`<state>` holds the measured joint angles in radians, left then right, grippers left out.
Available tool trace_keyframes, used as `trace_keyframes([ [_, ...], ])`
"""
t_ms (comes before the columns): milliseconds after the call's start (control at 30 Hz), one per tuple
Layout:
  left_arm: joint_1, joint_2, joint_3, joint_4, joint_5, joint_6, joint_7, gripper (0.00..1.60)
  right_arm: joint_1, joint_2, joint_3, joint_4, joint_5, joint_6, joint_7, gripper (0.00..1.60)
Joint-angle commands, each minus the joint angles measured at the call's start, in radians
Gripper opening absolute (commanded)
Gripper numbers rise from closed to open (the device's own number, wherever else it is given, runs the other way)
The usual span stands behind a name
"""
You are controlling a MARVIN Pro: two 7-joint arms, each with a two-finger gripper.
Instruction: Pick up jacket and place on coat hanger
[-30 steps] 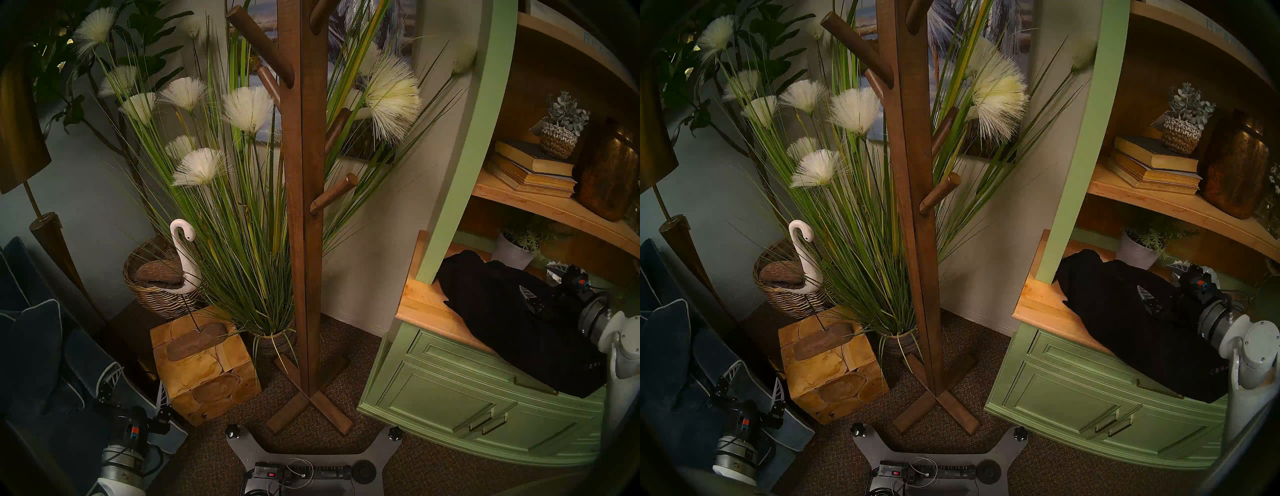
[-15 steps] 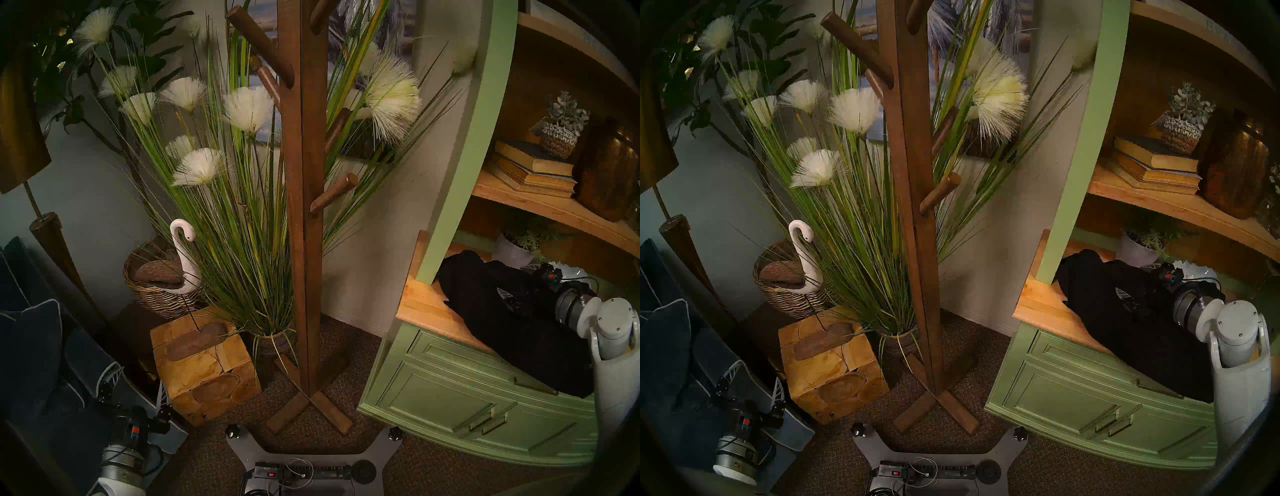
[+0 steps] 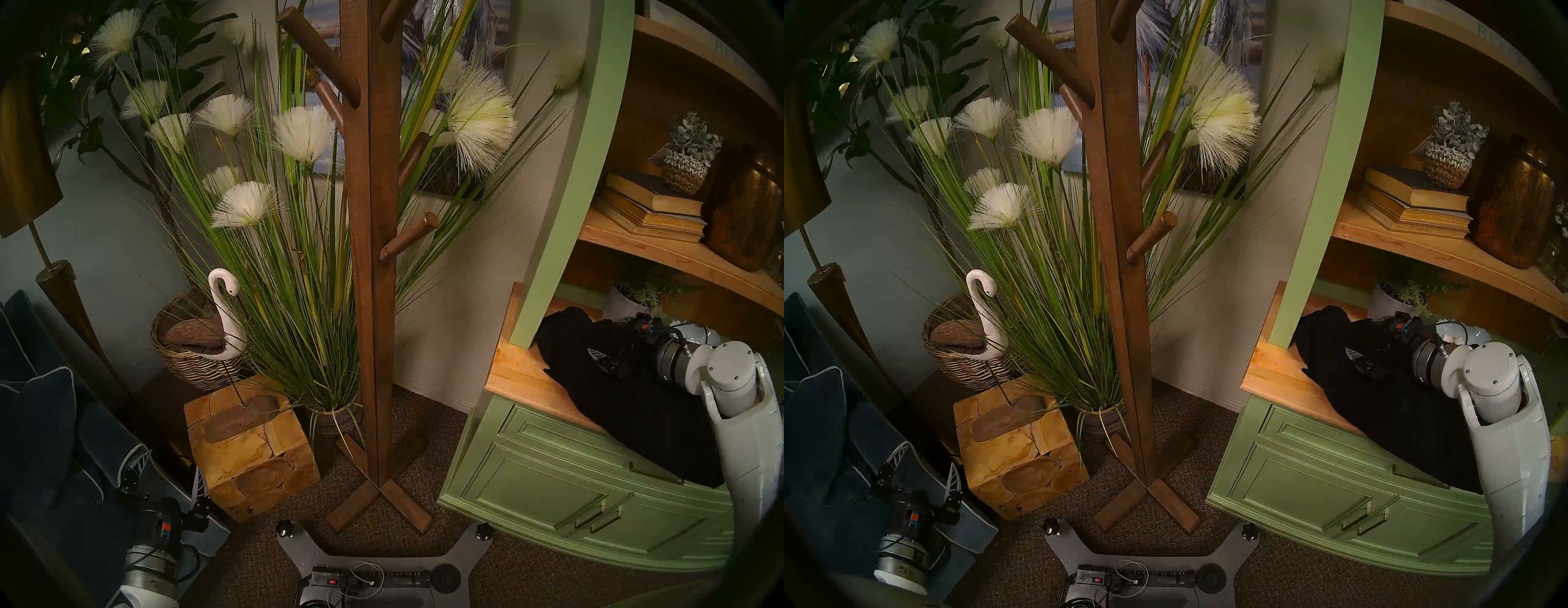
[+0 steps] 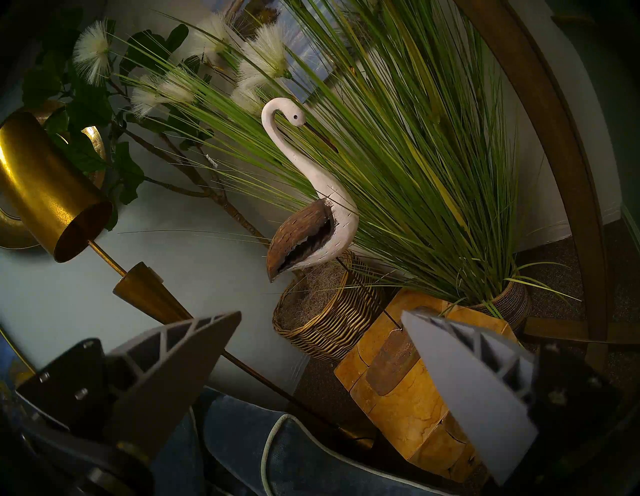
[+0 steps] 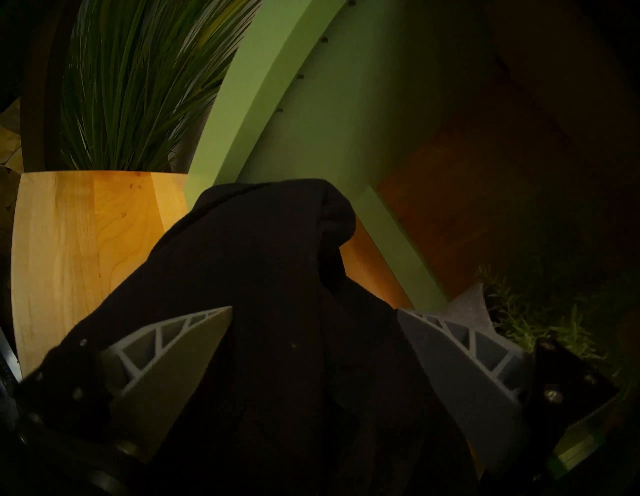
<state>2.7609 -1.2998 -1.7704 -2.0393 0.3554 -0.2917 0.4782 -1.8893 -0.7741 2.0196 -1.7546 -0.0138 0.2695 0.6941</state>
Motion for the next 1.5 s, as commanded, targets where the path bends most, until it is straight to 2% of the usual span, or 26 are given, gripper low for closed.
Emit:
trace_keyframes([
  [0,-0.002,0.001,-0.001,-0.017,0.002,-0.005,0.002,1.60,0.119,0.084,-0.053,0.045,0.004,0.019,-0.023,1.60],
  [167,-0.004,0.001,-0.001,-0.014,0.002,-0.005,0.002,1.60,0.153,0.100,-0.102,0.078,0.004,0.028,-0.032,1.60],
  [200,-0.005,0.001,-0.001,-0.014,0.002,-0.005,0.002,1.60,0.189,0.098,-0.122,0.094,0.003,0.034,-0.029,1.60],
  [233,-0.005,0.001,-0.001,-0.014,0.002,-0.005,0.002,1.60,0.154,0.109,-0.118,0.087,0.006,0.031,-0.037,1.60],
  [267,-0.005,0.001,-0.001,-0.013,0.002,-0.005,0.002,1.60,0.184,0.107,-0.136,0.101,0.004,0.036,-0.036,1.60],
  [400,-0.006,0.001,0.000,-0.012,0.002,-0.005,0.002,1.60,0.224,0.102,-0.181,0.139,0.007,0.051,-0.039,1.60],
  [433,-0.007,0.001,0.000,-0.012,0.002,-0.005,0.002,1.60,0.208,0.105,-0.188,0.142,0.007,0.051,-0.044,1.60],
  [467,-0.007,0.001,0.000,-0.012,0.002,-0.006,0.002,1.60,0.240,0.097,-0.210,0.162,0.006,0.057,-0.043,1.60],
  [567,-0.007,0.001,0.000,-0.012,0.002,-0.006,0.002,1.60,0.247,0.083,-0.241,0.194,0.018,0.066,-0.048,1.60],
  [600,-0.007,0.001,0.000,-0.012,0.002,-0.006,0.002,1.60,0.291,0.071,-0.266,0.221,0.017,0.074,-0.044,1.60],
  [633,-0.007,0.001,0.000,-0.013,0.002,-0.006,0.003,1.60,0.248,0.077,-0.263,0.216,0.021,0.067,-0.055,1.60],
  [667,-0.007,0.001,0.000,-0.013,0.002,-0.006,0.003,1.60,0.284,0.064,-0.286,0.243,0.022,0.074,-0.053,1.25],
  [700,-0.007,0.001,0.000,-0.014,0.002,-0.006,0.003,1.60,0.284,0.058,-0.293,0.253,0.025,0.073,-0.056,1.02],
  [733,-0.007,0.001,0.000,-0.014,0.002,-0.006,0.003,1.60,0.309,0.049,-0.312,0.276,0.027,0.078,-0.056,0.69],
  [767,-0.007,0.001,0.000,-0.015,0.002,-0.007,0.003,1.60,0.299,0.044,-0.315,0.287,0.035,0.076,-0.061,0.55],
  [800,-0.007,0.001,0.000,-0.015,0.002,-0.007,0.003,1.60,0.304,0.038,-0.323,0.302,0.038,0.076,-0.063,0.00],
  [1000,-0.003,0.000,-0.001,-0.021,0.003,-0.008,0.004,1.60,0.387,-0.020,-0.394,0.421,0.044,0.071,-0.085,0.00],
  [1100,0.000,0.000,-0.002,-0.025,0.004,-0.009,0.004,1.60,0.392,-0.032,-0.412,0.448,0.040,0.048,-0.096,0.00],
  [1233,0.011,-0.001,-0.004,-0.037,0.004,-0.009,0.004,1.60,0.391,-0.042,-0.430,0.510,0.063,-0.070,-0.070,0.00],
  [1300,0.014,-0.001,-0.004,-0.040,0.004,-0.008,0.004,1.60,0.337,-0.029,-0.417,0.472,0.081,-0.117,-0.036,0.00],
  [1333,0.013,-0.001,-0.004,-0.039,0.004,-0.008,0.004,1.60,0.291,-0.021,-0.400,0.424,0.093,-0.131,-0.026,0.00],
  [1400,0.012,0.000,-0.004,-0.037,0.004,-0.008,0.004,1.60,0.283,-0.023,-0.407,0.412,0.110,-0.167,0.016,0.00],
  [1467,0.011,0.000,-0.003,-0.035,0.004,-0.008,0.004,1.60,0.279,-0.023,-0.416,0.403,0.112,-0.161,0.023,0.00],
])
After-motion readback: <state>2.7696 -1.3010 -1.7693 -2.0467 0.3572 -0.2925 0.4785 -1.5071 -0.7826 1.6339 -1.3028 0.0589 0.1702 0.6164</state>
